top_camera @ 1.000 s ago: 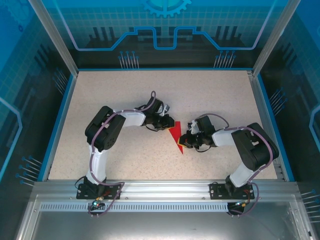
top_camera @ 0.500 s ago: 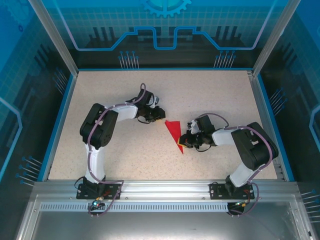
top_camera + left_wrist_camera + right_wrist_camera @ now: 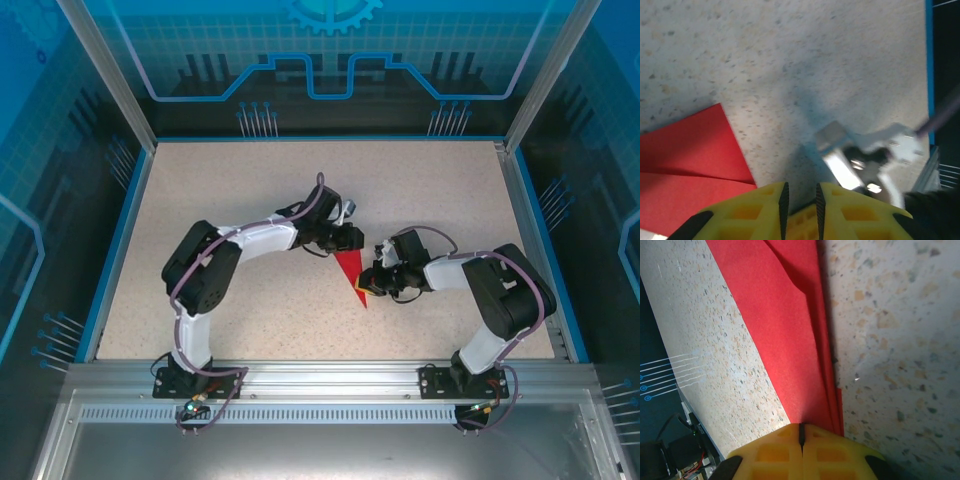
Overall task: Fold a paper plane with a square sheet of paper (pick it up from the middle)
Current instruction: Fold the wing for the fifth time at the center of the table.
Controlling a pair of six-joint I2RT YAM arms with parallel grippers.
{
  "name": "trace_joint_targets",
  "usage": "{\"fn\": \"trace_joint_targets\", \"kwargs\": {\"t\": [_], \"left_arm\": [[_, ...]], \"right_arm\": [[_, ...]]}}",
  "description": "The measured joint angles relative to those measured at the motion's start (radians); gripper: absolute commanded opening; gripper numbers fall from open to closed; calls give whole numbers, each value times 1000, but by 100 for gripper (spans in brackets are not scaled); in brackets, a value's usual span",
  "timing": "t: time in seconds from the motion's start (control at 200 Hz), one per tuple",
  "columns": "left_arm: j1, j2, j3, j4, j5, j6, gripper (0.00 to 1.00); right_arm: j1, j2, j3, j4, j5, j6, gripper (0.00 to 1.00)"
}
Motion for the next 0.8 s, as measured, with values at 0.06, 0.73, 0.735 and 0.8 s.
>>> {"fn": "trace_joint_targets", "kwargs": {"t": [0.06,0.73,0.735,0.8], "left_arm": [[4,38,0,0,0,-10,24],[11,113,17,-13,-5,-19,23],[11,113,17,-13,-5,-19,23],[11,113,17,-12,-5,-19,22]], "right_arm": [[0,-3,0,0,-1,0,9],[59,7,188,-194,56,1,17],[59,11,188,-193,57,1,17],[59,47,188,-187,66,4,17]]}}
